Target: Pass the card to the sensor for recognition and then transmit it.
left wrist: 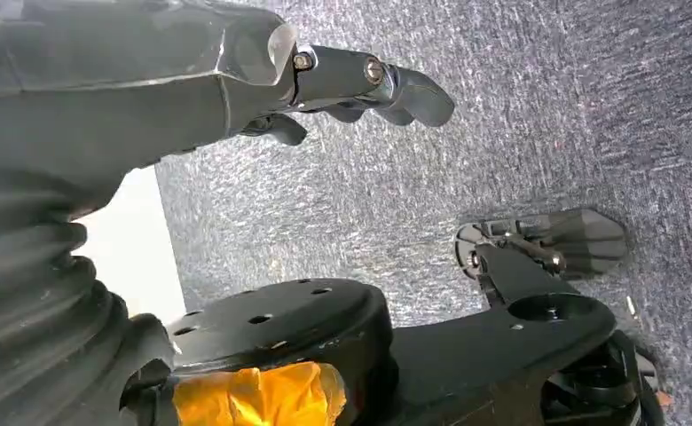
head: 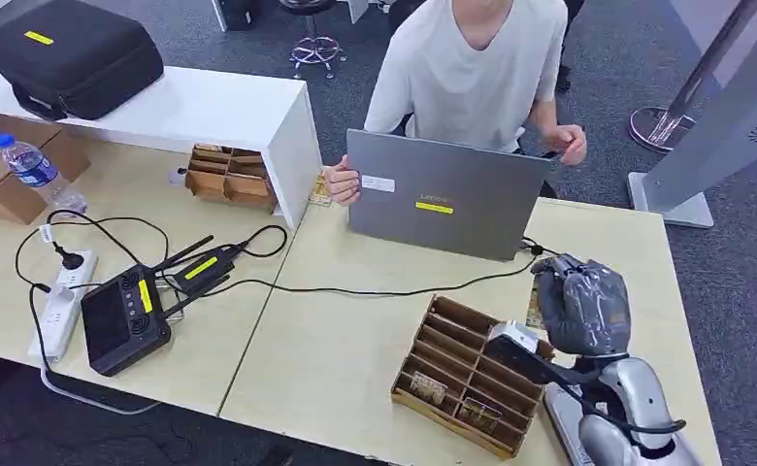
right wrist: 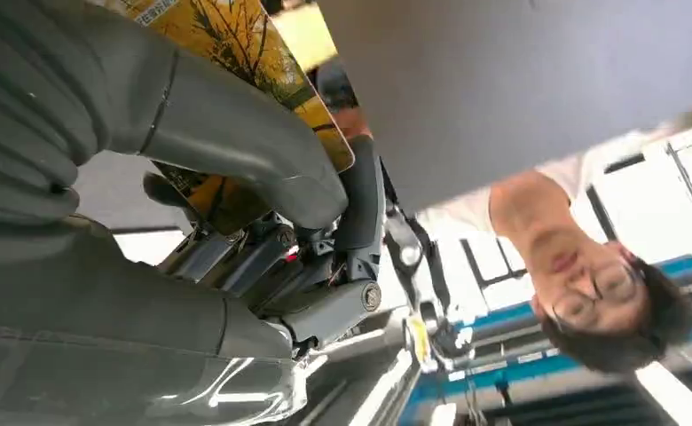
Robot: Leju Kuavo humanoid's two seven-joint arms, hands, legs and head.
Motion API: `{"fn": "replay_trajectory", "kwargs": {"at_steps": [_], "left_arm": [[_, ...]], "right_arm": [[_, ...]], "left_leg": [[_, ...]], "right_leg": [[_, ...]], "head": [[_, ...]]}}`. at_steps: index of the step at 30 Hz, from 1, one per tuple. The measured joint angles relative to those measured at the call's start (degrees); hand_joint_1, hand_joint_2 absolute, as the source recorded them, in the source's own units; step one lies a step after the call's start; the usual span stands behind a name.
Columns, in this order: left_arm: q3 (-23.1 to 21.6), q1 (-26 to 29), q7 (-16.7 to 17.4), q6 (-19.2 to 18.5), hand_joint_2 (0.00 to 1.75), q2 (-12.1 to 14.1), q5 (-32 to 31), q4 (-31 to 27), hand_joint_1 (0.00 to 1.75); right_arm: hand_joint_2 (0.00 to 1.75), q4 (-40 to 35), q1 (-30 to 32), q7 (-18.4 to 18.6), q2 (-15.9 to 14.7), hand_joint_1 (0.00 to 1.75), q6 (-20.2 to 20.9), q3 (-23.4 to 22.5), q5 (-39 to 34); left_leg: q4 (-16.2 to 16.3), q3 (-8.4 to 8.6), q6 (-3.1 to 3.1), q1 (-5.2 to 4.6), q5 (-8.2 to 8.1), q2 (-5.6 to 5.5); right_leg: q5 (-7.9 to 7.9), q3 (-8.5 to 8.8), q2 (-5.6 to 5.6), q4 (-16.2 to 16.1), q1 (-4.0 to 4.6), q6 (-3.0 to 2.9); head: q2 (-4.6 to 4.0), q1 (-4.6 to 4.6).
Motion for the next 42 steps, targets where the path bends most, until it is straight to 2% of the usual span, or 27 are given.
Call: {"fn": "replay_trajectory", "kwargs": {"at_steps": [9, 13, 23, 29, 35, 36, 42], "left_arm": [[0.0, -0.9, 0.8, -1.1, 1.75, 0.0, -2.2, 0.0, 0.0], [-0.2, -1.0, 0.9, -1.8, 1.75, 0.0, -3.3, 0.0, 0.0], [-1.4, -2.2, 1.4, -4.1, 1.75, 0.0, -6.8, 0.0, 0.0], [-2.1, -2.6, 1.6, -4.5, 1.75, 0.0, -7.4, 0.0, 0.0], [-2.2, -2.7, 1.7, -4.7, 1.75, 0.0, -7.5, 0.0, 0.0], [-2.2, -2.7, 1.7, -4.9, 1.75, 0.0, -7.5, 0.0, 0.0], [-2.2, -2.7, 1.5, -5.0, 1.75, 0.0, -7.5, 0.0, 0.0]], "right_arm": [[1.75, 10.7, -11.9, -2.1, 5.2, 1.75, -2.8, -0.8, 2.1], [1.75, 15.8, -16.0, -1.6, 7.1, 1.75, -4.4, -0.9, 4.1], [1.75, 41.3, -35.3, 0.4, 13.0, 1.75, -9.9, -1.3, 11.5], [1.75, 50.0, -40.3, 2.0, 14.9, 1.75, -9.9, -1.3, 12.8], [1.75, 53.7, -41.6, 2.1, 15.9, 1.75, -9.9, -1.3, 12.6], [1.75, 54.1, -41.7, 2.0, 16.0, 0.0, -9.9, -1.3, 12.6], [1.75, 55.6, -41.7, 1.3, 16.5, 0.0, -10.0, -1.3, 12.5]], "left_leg": [[0.0, 0.02, 0.0, 0.0, 0.12, -0.03], [0.0, -0.01, 0.0, 0.0, 0.13, 0.01], [0.0, 0.0, 0.02, 0.0, 0.24, -0.01], [0.1, -0.01, 0.02, 0.0, 0.24, 0.0], [0.1, -0.02, 0.02, 0.0, 0.24, 0.0], [0.1, -0.01, 0.02, 0.0, 0.24, 0.0], [0.1, -0.01, 0.02, 0.0, 0.24, 0.0]], "right_leg": [[0.1, 0.0, -0.02, 0.0, 0.0, 0.01], [0.15, -0.02, 0.03, 0.0, 0.0, 0.02], [0.23, -0.03, 0.02, 0.0, 0.0, 0.01], [0.23, -0.03, 0.02, 0.0, 0.0, 0.01], [0.23, -0.03, 0.02, 0.0, 0.0, 0.01], [0.23, -0.03, 0.03, 0.0, 0.0, 0.01], [0.23, -0.04, 0.02, 0.0, 0.01, 0.01]], "head": [[0.0, 0.0], [0.0, 0.02], [0.0, 0.0], [0.0, -0.02], [0.0, 0.0], [0.0, 0.0], [0.0, 0.0]]}}
